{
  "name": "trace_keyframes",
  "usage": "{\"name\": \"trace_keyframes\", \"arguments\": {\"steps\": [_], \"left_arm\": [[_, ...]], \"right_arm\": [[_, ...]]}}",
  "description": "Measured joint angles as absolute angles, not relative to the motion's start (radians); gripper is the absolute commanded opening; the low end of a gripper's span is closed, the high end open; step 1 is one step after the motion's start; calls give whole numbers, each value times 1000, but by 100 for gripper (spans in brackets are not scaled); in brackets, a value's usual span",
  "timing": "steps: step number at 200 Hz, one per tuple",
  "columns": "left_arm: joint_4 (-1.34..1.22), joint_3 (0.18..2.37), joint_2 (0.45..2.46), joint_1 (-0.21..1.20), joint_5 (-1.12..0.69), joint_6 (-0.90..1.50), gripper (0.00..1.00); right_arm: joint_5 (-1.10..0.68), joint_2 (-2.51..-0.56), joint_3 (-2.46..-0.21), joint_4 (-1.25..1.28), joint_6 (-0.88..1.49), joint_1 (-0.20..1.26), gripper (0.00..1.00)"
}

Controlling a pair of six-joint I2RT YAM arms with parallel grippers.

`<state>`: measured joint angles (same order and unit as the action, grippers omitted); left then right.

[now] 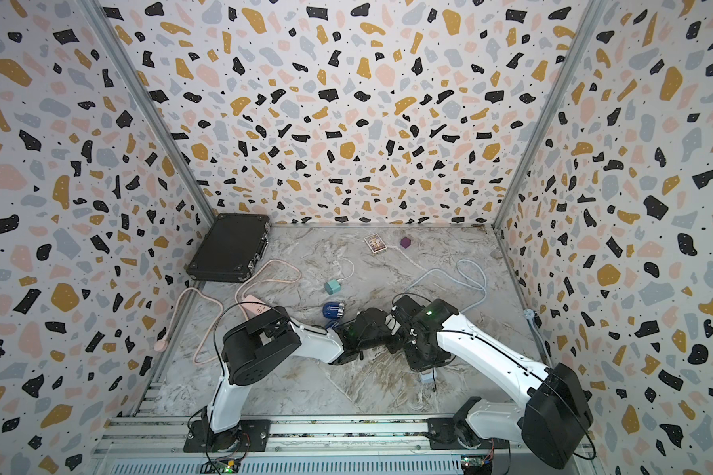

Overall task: Unplug the electric shaver
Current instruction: Remove the plug from the socket.

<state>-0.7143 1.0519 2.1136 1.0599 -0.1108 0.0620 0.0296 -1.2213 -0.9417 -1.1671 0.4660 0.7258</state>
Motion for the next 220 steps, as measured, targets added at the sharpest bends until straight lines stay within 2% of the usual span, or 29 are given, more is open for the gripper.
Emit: {"name": "trace_keyframes", "arguments": {"steps": [36, 56, 65, 75, 93, 105, 134, 136, 139, 142, 220], "left_arm": [[-721, 1054, 2123, 1076, -66, 13, 16], [-721, 1054, 2123, 1076, -64, 14, 20], [-721, 1054, 2123, 1076, -62, 14, 26], [-719, 1054, 2121, 1078, -54, 15, 38], [-694, 1054, 2108, 1085, -28, 17, 45], [-662, 1053, 2093, 1086, -14, 10, 56], [-550, 1050, 2041, 1095, 10, -39, 74], [-540, 1050, 2037, 1097, 10, -51, 77], [-533, 1050, 2032, 1102, 6, -55, 96], [-517, 1050, 2026, 1107, 7, -64, 100], [-218, 1029, 1842, 1140, 81, -118, 100]], "right_arm": [[21, -1185, -961, -1161, 464, 733, 0], [14, -1186, -961, -1161, 464, 733, 0], [11, -1185, -961, -1160, 464, 733, 0], [9, -1183, -960, -1160, 464, 733, 0], [4, -1172, -959, -1158, 466, 733, 1], [2, -1155, -958, -1140, 464, 733, 2], [13, -1095, -959, -1059, 457, 732, 3], [15, -1092, -959, -1052, 456, 731, 3], [16, -1088, -960, -1037, 456, 731, 3], [17, -1084, -960, -1026, 455, 730, 3], [58, -1004, -960, -1010, 452, 712, 4]]}}
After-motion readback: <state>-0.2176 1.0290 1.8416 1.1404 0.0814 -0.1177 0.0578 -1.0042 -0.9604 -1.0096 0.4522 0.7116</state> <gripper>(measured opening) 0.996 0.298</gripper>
